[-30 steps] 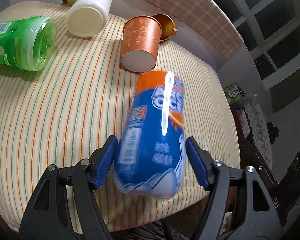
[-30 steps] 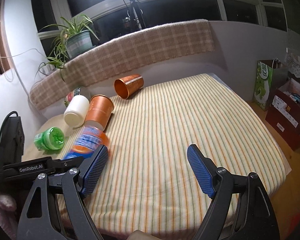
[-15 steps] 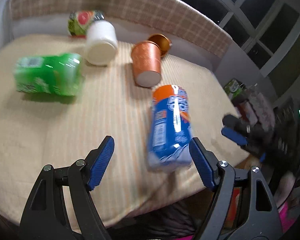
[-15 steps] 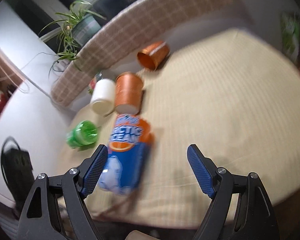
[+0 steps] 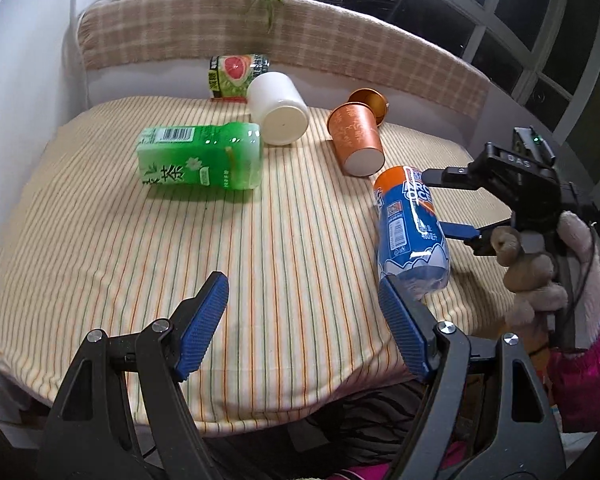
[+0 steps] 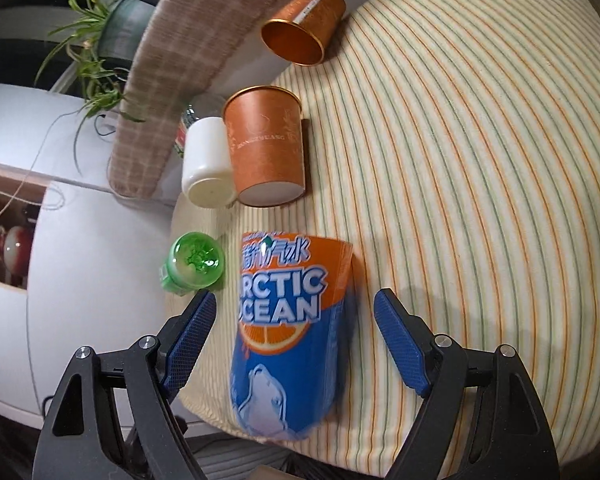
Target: Flip cup upright
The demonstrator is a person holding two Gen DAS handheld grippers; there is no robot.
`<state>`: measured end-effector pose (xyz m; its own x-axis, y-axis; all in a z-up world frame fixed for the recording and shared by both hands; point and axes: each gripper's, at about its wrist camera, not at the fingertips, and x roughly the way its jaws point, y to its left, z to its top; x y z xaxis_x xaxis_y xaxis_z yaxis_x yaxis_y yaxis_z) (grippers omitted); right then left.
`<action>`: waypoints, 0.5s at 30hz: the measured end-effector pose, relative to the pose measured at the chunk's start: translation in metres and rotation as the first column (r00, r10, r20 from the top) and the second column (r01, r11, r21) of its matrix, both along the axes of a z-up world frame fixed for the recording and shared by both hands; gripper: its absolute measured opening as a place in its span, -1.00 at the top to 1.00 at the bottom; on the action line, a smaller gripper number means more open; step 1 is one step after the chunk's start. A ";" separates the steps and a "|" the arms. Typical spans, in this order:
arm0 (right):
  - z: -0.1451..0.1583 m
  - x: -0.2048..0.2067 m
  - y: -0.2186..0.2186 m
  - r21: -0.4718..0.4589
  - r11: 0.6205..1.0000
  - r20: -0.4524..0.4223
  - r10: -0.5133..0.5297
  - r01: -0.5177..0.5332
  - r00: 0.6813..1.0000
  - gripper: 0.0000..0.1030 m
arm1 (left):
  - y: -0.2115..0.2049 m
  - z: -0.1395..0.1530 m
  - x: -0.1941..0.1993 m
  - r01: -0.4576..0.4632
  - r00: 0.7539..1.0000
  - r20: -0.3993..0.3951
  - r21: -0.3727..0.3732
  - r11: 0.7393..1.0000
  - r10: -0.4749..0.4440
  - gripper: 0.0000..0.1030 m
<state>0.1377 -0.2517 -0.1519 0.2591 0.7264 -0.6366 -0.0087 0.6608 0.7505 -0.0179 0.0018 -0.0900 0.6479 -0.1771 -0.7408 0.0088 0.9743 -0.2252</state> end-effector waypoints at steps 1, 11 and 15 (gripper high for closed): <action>-0.001 0.001 0.001 0.006 1.000 -0.005 0.003 -0.003 1.000 -0.55 | 0.000 0.000 0.000 -0.004 1.000 0.000 -0.005 1.000 0.004 -0.54; -0.014 0.014 0.008 0.027 0.999 -0.063 0.033 -0.031 0.997 -0.32 | -0.009 0.000 0.002 0.022 1.000 0.006 -0.027 0.999 -0.022 -0.54; -0.015 0.017 0.010 0.051 0.998 -0.068 0.046 -0.043 0.997 -0.19 | -0.009 0.001 0.003 0.018 1.000 0.007 -0.030 0.999 -0.018 -0.54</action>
